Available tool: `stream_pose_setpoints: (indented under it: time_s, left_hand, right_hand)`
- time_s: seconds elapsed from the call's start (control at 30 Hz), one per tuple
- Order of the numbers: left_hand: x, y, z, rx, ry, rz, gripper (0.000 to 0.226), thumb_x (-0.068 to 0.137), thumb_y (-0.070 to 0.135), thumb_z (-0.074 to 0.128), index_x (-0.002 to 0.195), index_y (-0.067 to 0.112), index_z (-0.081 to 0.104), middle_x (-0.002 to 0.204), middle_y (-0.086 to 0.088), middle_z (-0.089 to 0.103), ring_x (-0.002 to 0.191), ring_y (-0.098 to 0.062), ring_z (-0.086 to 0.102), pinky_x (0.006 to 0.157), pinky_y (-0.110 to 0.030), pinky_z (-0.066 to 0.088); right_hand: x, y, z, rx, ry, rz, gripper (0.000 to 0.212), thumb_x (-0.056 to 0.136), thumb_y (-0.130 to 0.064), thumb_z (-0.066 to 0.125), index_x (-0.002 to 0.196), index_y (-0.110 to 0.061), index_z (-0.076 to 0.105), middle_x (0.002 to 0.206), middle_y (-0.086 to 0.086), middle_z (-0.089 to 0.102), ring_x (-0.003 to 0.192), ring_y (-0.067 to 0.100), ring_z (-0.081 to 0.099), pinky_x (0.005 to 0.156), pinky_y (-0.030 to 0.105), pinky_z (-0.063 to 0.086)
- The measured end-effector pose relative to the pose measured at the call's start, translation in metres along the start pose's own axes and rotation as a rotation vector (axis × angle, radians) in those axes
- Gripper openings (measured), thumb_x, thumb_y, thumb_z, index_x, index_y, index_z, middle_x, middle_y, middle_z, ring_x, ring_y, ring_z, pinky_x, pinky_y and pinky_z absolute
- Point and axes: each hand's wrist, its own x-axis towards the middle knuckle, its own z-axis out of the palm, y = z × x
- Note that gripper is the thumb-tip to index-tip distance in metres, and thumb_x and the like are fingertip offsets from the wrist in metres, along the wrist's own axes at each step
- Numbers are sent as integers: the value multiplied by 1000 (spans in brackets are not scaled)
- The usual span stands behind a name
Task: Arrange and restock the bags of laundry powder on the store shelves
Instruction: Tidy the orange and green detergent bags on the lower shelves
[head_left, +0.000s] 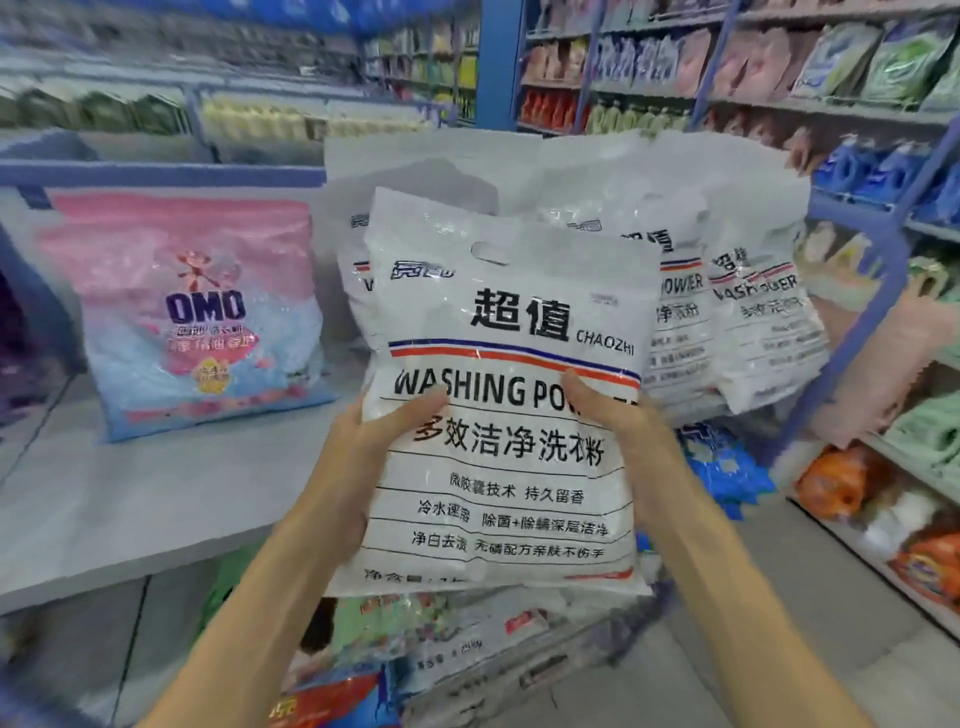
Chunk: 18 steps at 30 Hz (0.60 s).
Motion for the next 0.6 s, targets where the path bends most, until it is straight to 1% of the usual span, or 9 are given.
stream_pose_setpoints:
  time_s: [0.17, 0.23, 0.3, 0.33, 0.4, 0.43, 0.5, 0.53, 0.6]
  left_hand:
    - [45, 14, 15, -14, 182, 97, 35, 82, 33, 72, 114, 19, 71, 107, -10, 78, 96, -32, 76, 81, -43, 59]
    - [66, 18, 17, -7, 242, 132, 35, 85, 36, 72, 117, 21, 70, 110, -8, 78, 100, -30, 75, 87, -45, 57]
    - [89, 21, 17, 13, 287, 161, 50, 80, 46, 78, 123, 23, 69, 116, -6, 76, 108, -31, 72, 97, -51, 53]
    - [100, 22, 17, 37, 306, 174, 56, 76, 51, 81, 124, 24, 69, 117, -6, 76, 110, -31, 72, 101, -53, 51]
    - [123, 23, 15, 87, 358, 211, 55, 76, 54, 81, 119, 21, 73, 113, -5, 77, 107, -28, 73, 101, -53, 51]
    - [134, 25, 15, 104, 384, 219, 54, 76, 55, 81, 116, 18, 75, 110, -5, 78, 105, -27, 74, 101, -52, 52]
    - [153, 28, 13, 93, 419, 202, 61, 73, 58, 82, 115, 14, 75, 109, -6, 78, 104, -27, 74, 101, -52, 52]
    - [161, 29, 10, 73, 434, 187, 65, 70, 59, 84, 115, 13, 75, 108, -7, 78, 104, -28, 74, 100, -52, 53]
    - [173, 30, 4, 1, 473, 160, 71, 65, 57, 88, 118, 12, 73, 108, -10, 78, 103, -33, 74, 97, -56, 54]
  right_hand:
    - [83, -21, -1, -61, -179, -14, 49, 80, -35, 80, 126, -23, 67, 114, -3, 78, 108, 20, 74, 98, 43, 54]
    - [109, -27, 1, -81, -207, -20, 41, 82, -37, 78, 119, -27, 63, 102, -23, 75, 97, 0, 71, 94, 25, 51]
    - [140, -34, 8, -87, -222, -33, 26, 87, -33, 75, 100, -34, 53, 75, -33, 67, 72, -19, 60, 78, 6, 46]
    - [154, -36, 13, -81, -223, -20, 28, 87, -35, 77, 96, -36, 51, 74, -29, 68, 72, -19, 61, 79, 8, 48]
    - [182, -37, 21, -32, -197, -1, 47, 75, -45, 88, 109, -33, 58, 99, -13, 75, 93, 0, 71, 94, 29, 55]
    - [196, -35, 26, 8, -181, -12, 47, 75, -41, 89, 110, -33, 59, 101, -10, 76, 91, 3, 74, 86, 30, 60]
    - [221, -30, 32, 33, -150, -40, 33, 85, -27, 84, 97, -35, 54, 88, -15, 75, 74, -8, 71, 65, 17, 59]
    - [229, -29, 35, 41, -123, -36, 28, 86, -25, 83, 96, -33, 58, 87, -15, 76, 75, -7, 72, 67, 19, 60]
    - [242, -28, 41, 78, -86, -28, 26, 83, -30, 85, 104, -27, 70, 98, -4, 80, 92, 14, 77, 84, 40, 63]
